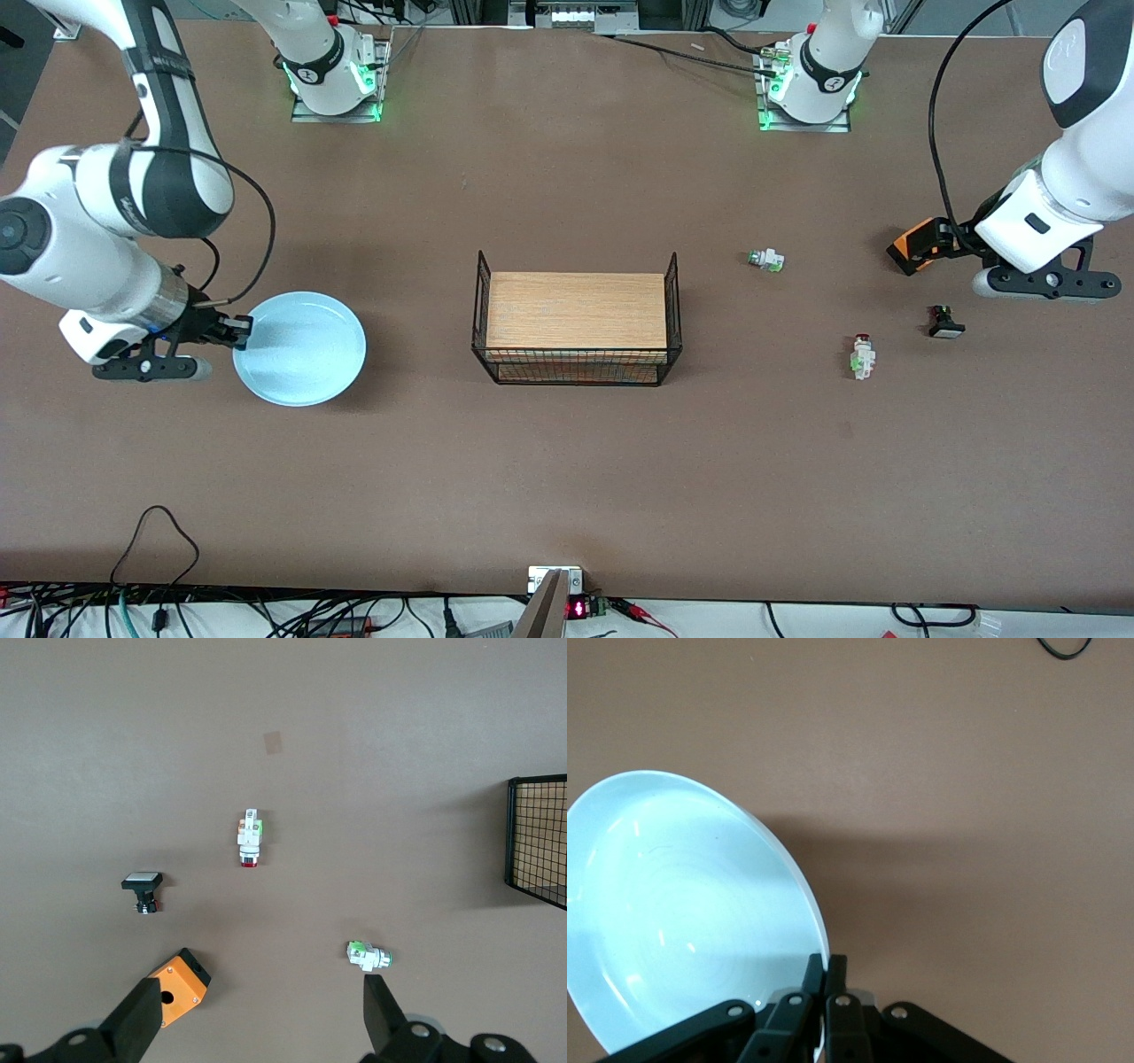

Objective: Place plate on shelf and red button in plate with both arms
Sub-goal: 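Lift the blue plate with the right gripper, tilting it up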

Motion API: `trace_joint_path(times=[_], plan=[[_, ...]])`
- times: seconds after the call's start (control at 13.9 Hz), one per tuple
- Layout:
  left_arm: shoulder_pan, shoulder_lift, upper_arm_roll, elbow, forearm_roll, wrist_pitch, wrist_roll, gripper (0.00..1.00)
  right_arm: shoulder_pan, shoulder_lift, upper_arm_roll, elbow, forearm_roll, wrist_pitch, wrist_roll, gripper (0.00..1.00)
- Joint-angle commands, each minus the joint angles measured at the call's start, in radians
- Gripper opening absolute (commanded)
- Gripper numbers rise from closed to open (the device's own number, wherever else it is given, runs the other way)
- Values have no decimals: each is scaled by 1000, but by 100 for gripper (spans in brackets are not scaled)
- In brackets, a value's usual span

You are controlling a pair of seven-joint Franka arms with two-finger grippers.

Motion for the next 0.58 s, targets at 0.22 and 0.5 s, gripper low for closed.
trace_joint_path(times=[0.22, 0.5], plan=[[2, 9, -3, 30, 7, -27, 22, 100, 115, -81, -16, 109, 15, -242, 276, 0], [2, 9, -3, 30, 6, -26, 22, 100, 230, -114, -42, 110, 76, -257, 490, 0]])
